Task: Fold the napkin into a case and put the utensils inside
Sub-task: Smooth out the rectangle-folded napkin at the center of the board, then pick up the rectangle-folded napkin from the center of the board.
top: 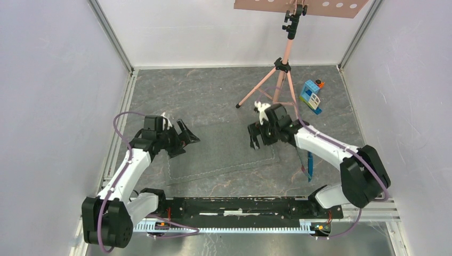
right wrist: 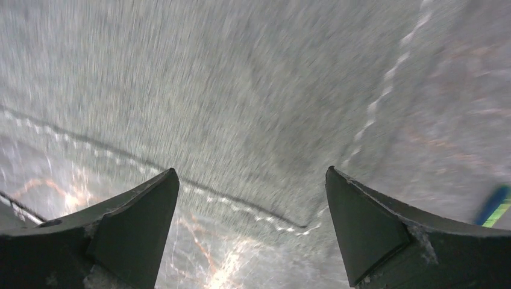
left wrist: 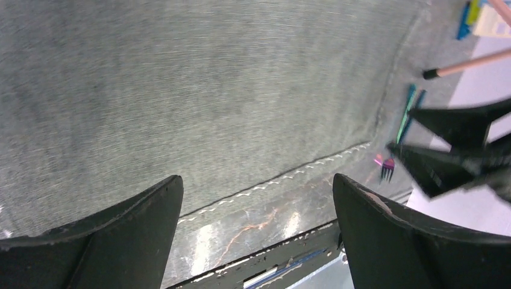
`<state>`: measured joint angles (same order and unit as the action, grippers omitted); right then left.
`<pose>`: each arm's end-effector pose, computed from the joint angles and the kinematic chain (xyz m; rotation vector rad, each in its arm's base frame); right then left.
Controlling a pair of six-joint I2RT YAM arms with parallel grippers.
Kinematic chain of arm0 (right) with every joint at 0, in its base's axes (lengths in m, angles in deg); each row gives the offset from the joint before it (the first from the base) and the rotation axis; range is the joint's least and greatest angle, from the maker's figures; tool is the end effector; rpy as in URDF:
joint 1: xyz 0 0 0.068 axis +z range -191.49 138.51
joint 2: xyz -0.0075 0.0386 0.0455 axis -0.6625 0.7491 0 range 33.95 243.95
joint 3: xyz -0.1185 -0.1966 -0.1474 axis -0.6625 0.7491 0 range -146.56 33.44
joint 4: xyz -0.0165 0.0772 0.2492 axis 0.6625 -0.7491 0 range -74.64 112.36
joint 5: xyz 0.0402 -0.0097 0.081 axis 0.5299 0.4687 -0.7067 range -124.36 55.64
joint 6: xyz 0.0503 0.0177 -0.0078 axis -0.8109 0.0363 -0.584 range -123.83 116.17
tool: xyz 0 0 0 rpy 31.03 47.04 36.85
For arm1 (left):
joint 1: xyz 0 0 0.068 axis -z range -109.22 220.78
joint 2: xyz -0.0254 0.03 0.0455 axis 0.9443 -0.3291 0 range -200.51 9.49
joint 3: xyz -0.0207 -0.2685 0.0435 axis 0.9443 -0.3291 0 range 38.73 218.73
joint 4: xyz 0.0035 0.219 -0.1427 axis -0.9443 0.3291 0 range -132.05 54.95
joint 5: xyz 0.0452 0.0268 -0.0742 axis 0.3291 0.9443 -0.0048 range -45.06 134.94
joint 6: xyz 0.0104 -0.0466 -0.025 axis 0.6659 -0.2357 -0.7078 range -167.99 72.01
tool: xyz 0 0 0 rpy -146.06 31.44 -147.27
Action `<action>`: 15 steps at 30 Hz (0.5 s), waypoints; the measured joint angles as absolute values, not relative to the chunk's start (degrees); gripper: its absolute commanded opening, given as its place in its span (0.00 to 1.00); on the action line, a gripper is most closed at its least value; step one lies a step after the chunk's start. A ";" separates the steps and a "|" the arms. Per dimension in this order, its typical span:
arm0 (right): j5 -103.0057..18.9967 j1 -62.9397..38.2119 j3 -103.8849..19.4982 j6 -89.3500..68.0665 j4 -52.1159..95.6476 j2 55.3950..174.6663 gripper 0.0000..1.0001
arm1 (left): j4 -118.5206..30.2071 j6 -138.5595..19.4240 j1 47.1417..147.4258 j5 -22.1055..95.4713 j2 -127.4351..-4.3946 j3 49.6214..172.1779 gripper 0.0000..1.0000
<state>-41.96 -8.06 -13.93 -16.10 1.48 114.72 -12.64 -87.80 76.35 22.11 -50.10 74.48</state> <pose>0.2303 0.1577 0.2006 -0.5270 2.5219 0.4798 0.1963 -0.0331 0.2115 -0.5950 2.5195 -0.8121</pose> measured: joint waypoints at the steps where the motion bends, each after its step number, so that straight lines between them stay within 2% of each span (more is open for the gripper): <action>1: -41.26 -8.93 -16.32 -16.19 0.32 115.57 0.94 | -12.69 -87.30 76.98 21.63 -49.29 75.11 1.00; 5: -41.48 -15.12 -23.53 -16.36 -2.44 120.08 0.86 | -12.91 -84.96 79.67 19.34 -47.98 77.06 1.00; 9: -41.92 -19.19 -29.47 -15.38 -6.85 127.71 0.85 | -12.03 -81.96 81.64 18.18 -47.96 78.67 1.00; 15: -41.26 -19.82 -30.61 -15.31 -8.86 132.93 0.75 | -11.88 -78.71 82.07 16.63 -47.33 79.61 1.00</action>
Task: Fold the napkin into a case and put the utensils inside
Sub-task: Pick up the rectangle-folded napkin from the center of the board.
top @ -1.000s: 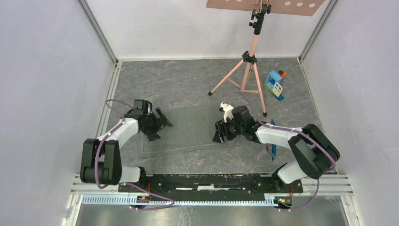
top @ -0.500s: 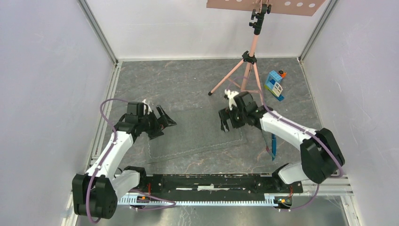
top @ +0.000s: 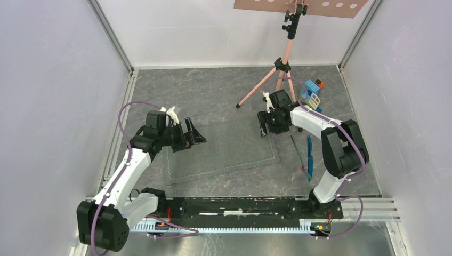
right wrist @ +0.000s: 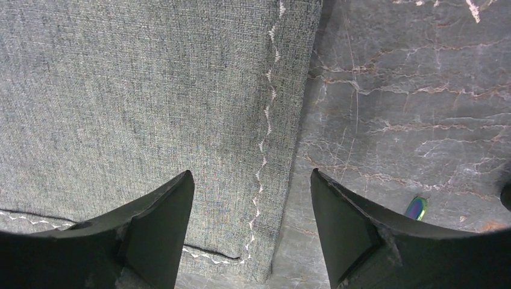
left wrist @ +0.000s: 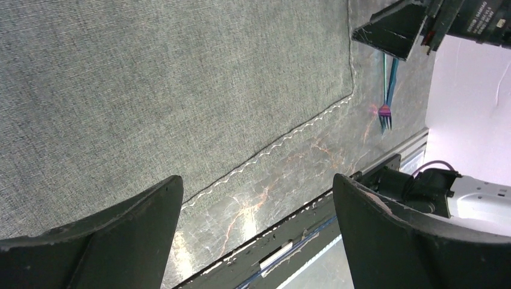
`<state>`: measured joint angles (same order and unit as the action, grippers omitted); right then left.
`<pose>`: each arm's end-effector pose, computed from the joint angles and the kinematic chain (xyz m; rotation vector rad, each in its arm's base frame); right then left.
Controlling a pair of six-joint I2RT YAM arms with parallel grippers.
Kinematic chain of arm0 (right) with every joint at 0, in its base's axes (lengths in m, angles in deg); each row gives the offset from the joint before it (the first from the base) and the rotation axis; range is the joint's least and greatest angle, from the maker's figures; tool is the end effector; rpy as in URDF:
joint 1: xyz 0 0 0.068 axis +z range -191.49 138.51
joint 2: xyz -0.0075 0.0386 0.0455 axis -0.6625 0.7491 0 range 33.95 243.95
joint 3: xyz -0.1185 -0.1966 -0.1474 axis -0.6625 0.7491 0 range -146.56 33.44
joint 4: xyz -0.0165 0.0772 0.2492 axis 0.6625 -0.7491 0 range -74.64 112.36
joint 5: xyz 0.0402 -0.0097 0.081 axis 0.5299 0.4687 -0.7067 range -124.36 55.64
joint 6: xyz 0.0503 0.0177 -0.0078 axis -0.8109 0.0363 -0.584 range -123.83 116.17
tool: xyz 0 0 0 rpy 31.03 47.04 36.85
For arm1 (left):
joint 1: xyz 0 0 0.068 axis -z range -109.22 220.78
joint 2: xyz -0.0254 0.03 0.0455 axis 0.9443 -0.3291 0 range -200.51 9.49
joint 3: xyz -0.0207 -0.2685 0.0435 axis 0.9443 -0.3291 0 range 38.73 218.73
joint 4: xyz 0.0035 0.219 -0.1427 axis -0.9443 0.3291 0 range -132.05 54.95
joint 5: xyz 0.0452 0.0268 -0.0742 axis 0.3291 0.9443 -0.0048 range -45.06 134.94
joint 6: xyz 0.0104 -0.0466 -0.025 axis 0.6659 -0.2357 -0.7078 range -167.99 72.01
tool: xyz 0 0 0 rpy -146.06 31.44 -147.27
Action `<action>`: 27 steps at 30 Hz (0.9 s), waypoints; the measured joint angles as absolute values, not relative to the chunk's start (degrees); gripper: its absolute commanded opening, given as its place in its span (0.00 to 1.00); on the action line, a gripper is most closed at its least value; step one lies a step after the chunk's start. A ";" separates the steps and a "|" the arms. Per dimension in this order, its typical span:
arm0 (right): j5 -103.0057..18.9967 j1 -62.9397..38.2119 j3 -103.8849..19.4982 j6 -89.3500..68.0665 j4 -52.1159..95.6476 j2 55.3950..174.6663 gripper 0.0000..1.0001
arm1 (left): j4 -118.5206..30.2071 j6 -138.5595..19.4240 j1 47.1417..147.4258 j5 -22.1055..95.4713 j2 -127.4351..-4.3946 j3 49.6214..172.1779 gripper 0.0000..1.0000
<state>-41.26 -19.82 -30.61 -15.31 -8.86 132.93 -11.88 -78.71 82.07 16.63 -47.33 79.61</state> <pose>0.3150 0.1298 0.1832 -0.2799 2.7444 0.3254 0.1934 -0.0559 0.2490 -0.1675 2.4469 -0.9268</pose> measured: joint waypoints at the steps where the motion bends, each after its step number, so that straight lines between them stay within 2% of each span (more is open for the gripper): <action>1: -40.87 -19.82 -30.61 -15.51 -8.82 133.06 0.73 | -11.86 -78.34 82.14 16.19 -47.33 79.61 1.00; 6: -39.23 -19.69 -30.55 -16.30 -8.18 133.24 0.64 | -11.90 -77.90 83.36 15.10 -47.35 79.61 1.00; 19: -34.99 -17.79 -26.00 -19.12 -2.59 133.24 0.58 | -11.88 -77.86 85.18 14.44 -47.35 79.61 1.00; 22: -33.15 -16.67 -24.38 -19.71 -0.45 132.91 0.52 | -11.84 -77.86 85.18 14.49 -47.35 79.61 1.00; 27: -29.35 -14.29 -23.00 -20.51 3.01 132.80 0.34 | -11.68 -77.86 85.18 14.57 -47.35 79.61 1.00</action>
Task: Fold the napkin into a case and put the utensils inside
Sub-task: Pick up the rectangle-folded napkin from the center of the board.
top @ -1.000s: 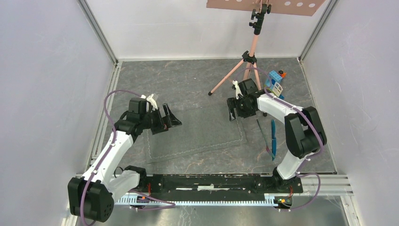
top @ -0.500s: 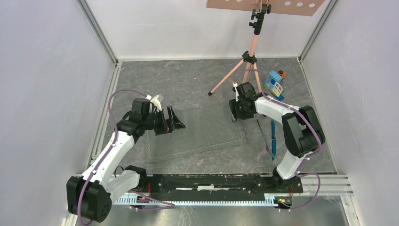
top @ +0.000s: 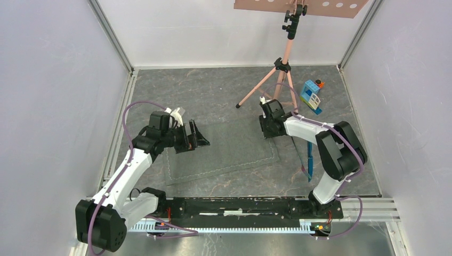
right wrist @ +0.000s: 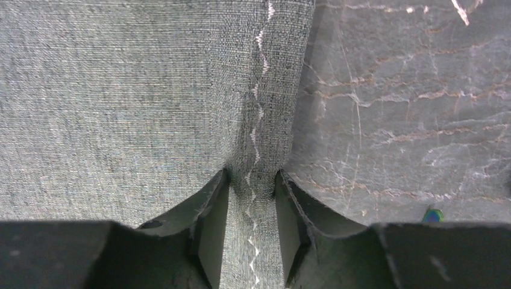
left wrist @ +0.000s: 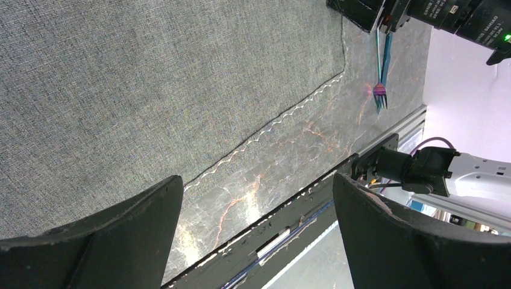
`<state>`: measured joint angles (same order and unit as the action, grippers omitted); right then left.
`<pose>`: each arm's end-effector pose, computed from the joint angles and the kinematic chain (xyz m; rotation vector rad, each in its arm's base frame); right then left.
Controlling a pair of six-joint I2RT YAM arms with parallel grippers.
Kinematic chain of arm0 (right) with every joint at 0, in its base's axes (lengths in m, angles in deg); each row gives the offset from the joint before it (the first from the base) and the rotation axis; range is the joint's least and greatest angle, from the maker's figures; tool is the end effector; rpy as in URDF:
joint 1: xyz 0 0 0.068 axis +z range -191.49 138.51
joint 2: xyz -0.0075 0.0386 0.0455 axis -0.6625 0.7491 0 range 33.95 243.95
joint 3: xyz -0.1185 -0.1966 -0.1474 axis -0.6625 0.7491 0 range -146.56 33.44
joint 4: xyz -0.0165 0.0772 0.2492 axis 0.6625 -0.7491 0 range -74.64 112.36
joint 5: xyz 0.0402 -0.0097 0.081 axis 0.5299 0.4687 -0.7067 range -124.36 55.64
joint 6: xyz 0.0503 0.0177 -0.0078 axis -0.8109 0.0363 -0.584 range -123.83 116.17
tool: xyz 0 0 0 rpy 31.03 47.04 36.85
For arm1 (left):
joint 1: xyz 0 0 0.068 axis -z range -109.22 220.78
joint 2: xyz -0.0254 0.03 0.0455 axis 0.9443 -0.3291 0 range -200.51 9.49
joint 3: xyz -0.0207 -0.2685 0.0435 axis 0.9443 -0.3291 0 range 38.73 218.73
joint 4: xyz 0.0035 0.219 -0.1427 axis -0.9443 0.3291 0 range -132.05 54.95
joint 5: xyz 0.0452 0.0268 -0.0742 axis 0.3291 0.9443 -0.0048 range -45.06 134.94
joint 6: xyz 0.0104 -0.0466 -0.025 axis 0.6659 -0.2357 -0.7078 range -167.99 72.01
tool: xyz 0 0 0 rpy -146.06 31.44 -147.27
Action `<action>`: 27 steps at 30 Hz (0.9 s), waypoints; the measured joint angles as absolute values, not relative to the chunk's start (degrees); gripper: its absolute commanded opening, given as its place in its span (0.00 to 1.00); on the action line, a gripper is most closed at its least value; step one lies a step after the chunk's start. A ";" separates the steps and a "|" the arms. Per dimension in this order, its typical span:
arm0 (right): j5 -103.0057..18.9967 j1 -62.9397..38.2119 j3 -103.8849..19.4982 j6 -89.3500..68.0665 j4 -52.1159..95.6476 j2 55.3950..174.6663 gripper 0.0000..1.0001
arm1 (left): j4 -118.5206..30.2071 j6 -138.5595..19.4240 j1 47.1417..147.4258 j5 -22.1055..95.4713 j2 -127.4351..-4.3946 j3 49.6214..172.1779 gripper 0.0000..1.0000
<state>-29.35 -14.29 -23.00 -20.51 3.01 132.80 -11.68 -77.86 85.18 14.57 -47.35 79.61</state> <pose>0.2983 0.1498 0.1570 -0.2137 2.6405 0.1413 0.1892 -0.0672 0.2491 -0.0659 2.4644 -0.9861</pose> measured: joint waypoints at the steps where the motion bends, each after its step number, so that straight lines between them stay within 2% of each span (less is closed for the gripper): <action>1: -28.93 -13.94 -22.74 -20.58 3.77 132.80 0.30 | -11.68 -77.86 85.18 14.57 -47.35 79.61 1.00; 4: -28.58 -13.46 -21.80 -20.93 6.59 132.73 0.15 | -11.66 -77.86 85.18 14.62 -47.35 79.61 1.00; 5: -28.78 -13.42 -21.39 -20.89 7.62 132.62 0.06 | -11.66 -77.86 85.18 14.64 -47.35 79.61 1.00; 6: -28.91 -13.37 -20.91 -20.60 8.62 132.43 0.01 | -11.66 -77.86 85.18 14.73 -47.35 79.61 1.00; 14: -28.30 -13.07 -20.05 -14.55 8.97 131.18 0.00 | -11.53 -77.86 85.18 15.08 -47.09 79.61 1.00; 27: -12.26 -13.00 -21.61 -2.40 -0.99 119.77 0.01 | -10.63 -77.88 85.29 19.27 -46.25 79.61 1.00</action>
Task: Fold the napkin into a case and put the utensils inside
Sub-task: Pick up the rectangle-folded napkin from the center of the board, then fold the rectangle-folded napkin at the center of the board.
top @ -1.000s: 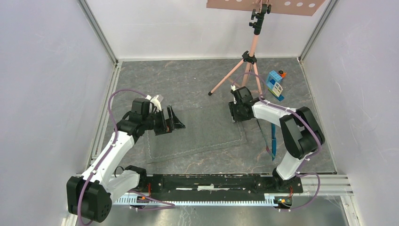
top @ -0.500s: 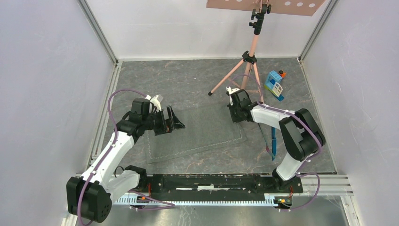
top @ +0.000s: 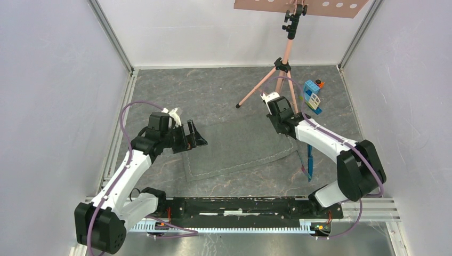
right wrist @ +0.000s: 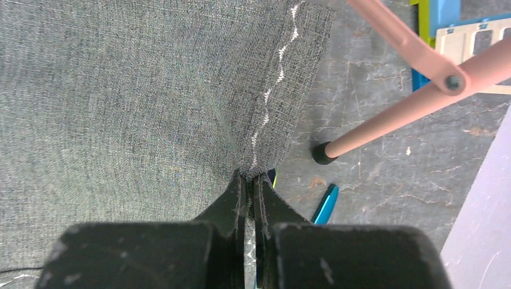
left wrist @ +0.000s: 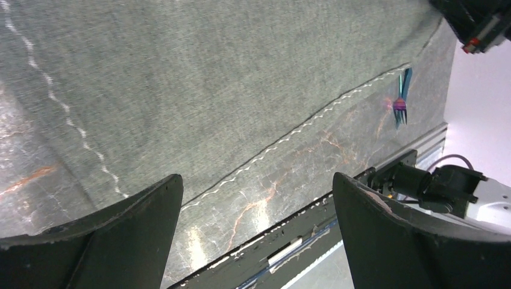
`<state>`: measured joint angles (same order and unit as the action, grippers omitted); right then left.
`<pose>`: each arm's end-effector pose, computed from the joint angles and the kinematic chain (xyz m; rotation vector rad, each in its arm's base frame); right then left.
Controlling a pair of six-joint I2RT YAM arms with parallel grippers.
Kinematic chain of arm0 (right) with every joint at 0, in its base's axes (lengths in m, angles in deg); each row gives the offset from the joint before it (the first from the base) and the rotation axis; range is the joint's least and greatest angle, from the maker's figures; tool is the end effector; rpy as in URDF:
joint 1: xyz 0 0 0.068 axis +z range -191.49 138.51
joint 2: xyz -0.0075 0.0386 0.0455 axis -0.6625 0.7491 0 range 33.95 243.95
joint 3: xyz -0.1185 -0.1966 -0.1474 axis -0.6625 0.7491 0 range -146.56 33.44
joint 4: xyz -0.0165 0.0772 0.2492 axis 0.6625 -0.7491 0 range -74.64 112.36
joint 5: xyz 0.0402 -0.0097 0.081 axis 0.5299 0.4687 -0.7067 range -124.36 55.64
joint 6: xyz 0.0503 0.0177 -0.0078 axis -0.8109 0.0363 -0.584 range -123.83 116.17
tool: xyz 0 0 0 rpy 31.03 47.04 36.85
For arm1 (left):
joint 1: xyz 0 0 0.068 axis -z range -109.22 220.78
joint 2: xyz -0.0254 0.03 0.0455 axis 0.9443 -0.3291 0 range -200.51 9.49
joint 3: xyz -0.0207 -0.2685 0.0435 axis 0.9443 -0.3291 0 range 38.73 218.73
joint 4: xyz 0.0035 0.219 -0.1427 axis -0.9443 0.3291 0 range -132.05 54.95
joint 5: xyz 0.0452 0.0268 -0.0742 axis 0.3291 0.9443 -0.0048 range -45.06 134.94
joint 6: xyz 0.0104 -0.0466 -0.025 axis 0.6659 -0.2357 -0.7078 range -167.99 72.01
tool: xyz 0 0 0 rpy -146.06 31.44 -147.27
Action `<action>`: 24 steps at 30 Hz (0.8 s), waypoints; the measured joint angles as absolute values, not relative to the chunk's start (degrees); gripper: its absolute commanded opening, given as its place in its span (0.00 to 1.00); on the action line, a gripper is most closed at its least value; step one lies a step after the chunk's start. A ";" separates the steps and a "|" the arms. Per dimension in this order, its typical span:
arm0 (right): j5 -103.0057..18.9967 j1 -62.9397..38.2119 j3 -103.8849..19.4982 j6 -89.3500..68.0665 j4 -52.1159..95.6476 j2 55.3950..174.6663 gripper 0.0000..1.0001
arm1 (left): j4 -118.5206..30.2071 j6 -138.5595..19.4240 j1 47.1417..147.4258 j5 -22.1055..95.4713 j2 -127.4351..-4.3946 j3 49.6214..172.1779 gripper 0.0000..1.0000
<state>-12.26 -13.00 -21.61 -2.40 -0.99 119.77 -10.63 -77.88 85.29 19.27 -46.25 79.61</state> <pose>0.2742 0.1336 0.2163 -0.4796 2.3916 -0.2780 0.1867 -0.0643 0.2502 -0.1063 2.4614 -0.8894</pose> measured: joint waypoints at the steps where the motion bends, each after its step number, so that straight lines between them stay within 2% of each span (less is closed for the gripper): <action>1: -12.15 -13.00 -21.78 -1.89 -1.10 119.33 0.00 | -10.44 -77.88 85.29 19.64 -46.17 79.61 1.00; 7: -14.31 -11.99 -22.74 -1.30 -2.68 118.53 0.01 | -7.88 -78.16 85.29 23.49 -45.14 81.52 1.00; 12: -19.27 -7.03 -26.28 -3.95 -4.27 119.33 0.01 | -7.20 -78.95 85.29 27.93 -42.52 84.77 1.00; 24: -45.06 3.94 -28.53 -24.47 9.21 128.93 0.00 | -2.81 -78.86 85.29 48.08 -30.21 90.52 1.00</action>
<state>-45.06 3.94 -28.53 -24.47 9.21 128.93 -2.81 -78.86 85.29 48.08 -30.21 90.52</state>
